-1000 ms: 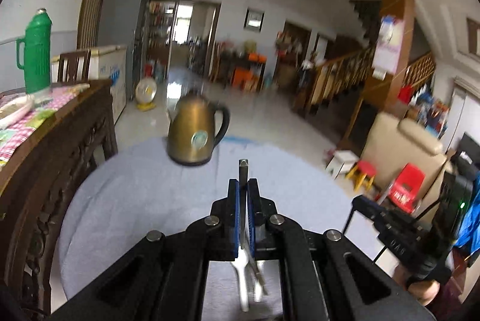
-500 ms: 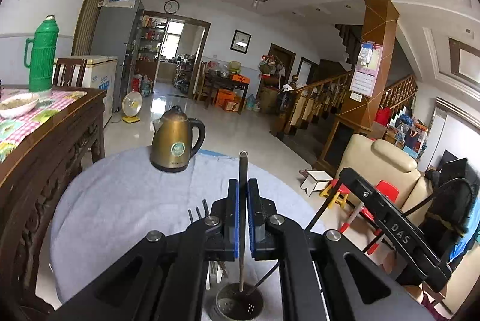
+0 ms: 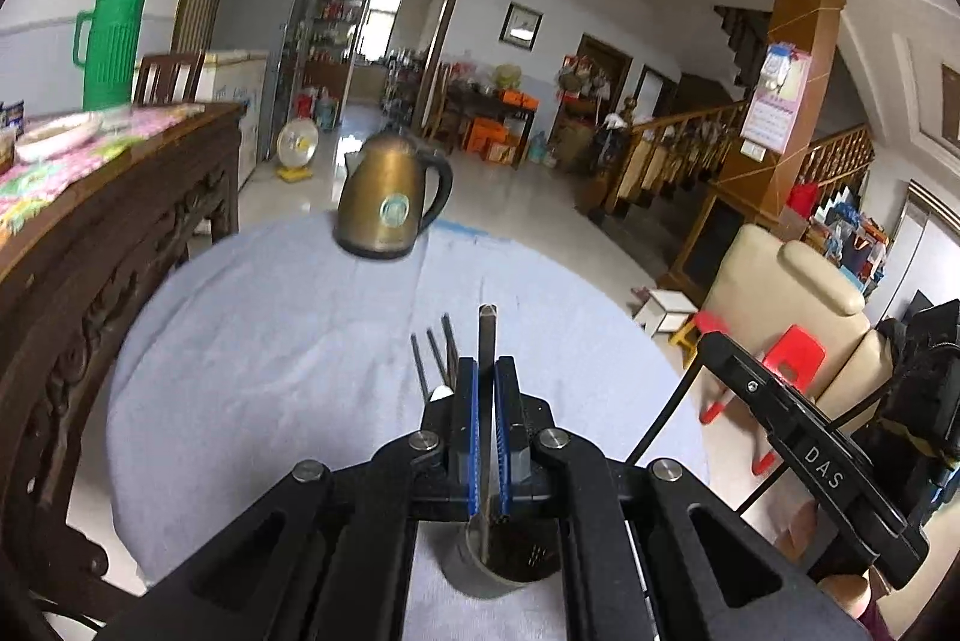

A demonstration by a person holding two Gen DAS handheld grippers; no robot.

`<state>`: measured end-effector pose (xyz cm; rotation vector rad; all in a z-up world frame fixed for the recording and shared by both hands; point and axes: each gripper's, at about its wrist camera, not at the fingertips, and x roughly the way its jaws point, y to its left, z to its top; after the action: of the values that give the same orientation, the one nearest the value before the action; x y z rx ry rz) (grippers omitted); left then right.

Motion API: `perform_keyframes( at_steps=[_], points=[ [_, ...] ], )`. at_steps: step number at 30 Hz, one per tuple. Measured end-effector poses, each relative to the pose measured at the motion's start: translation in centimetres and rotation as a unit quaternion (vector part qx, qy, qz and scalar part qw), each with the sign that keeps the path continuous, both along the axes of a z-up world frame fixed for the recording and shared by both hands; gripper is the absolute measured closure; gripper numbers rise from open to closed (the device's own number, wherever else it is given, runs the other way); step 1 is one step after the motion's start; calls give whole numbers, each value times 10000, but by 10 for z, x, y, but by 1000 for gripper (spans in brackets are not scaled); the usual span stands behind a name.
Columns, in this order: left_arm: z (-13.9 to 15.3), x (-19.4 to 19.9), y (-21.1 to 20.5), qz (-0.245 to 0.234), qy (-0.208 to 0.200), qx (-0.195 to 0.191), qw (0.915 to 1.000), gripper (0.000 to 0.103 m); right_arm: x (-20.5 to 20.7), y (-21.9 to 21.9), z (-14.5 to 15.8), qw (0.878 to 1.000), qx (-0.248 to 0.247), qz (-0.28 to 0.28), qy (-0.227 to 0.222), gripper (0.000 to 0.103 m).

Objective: Organize utensils
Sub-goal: 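Lift both chopsticks upright over the grey cup and open both grippers to drop them in, then grasp a white spoon with the right gripper while the left gripper approaches another spoon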

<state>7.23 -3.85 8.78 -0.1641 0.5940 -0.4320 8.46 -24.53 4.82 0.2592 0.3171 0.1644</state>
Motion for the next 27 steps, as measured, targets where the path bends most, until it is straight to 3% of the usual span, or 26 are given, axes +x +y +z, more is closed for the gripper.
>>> perform_keyframes(
  at_steps=[2,4,6,7,8,11,16,19,21,27],
  points=[
    [-6,3,2,-32,151,38,9999,98,3,-4,-5,9998,112,11,169,93],
    [-8,1,5,-45,233,48,9997,91,0,-12,-8,9996,178,16,225,78],
    [-8,-2,10,-2,182,58,9998,58,-10,-22,-6,9995,268,-140,100,50],
    [-7,-7,15,95,68,69,9999,51,-15,-28,-5,9991,353,-243,-10,46],
    [-7,-10,18,161,-26,74,9998,46,-21,-35,-3,9983,465,-331,-140,45],
    [-4,-18,32,307,-259,92,9991,46,-32,-54,-2,9958,651,-582,-276,45],
    [-7,-7,62,711,-271,-78,9971,45,-29,-94,-15,9892,1148,-911,-38,45],
    [-17,8,76,905,-89,-191,9957,45,-15,-111,-33,9850,1294,-1087,349,47],
    [-29,20,84,1029,69,-209,9944,45,-2,-117,-51,9826,1289,-1123,726,54],
    [-81,62,98,1146,735,-225,9904,45,46,-131,-114,9651,1653,-757,1887,57]
  ],
)
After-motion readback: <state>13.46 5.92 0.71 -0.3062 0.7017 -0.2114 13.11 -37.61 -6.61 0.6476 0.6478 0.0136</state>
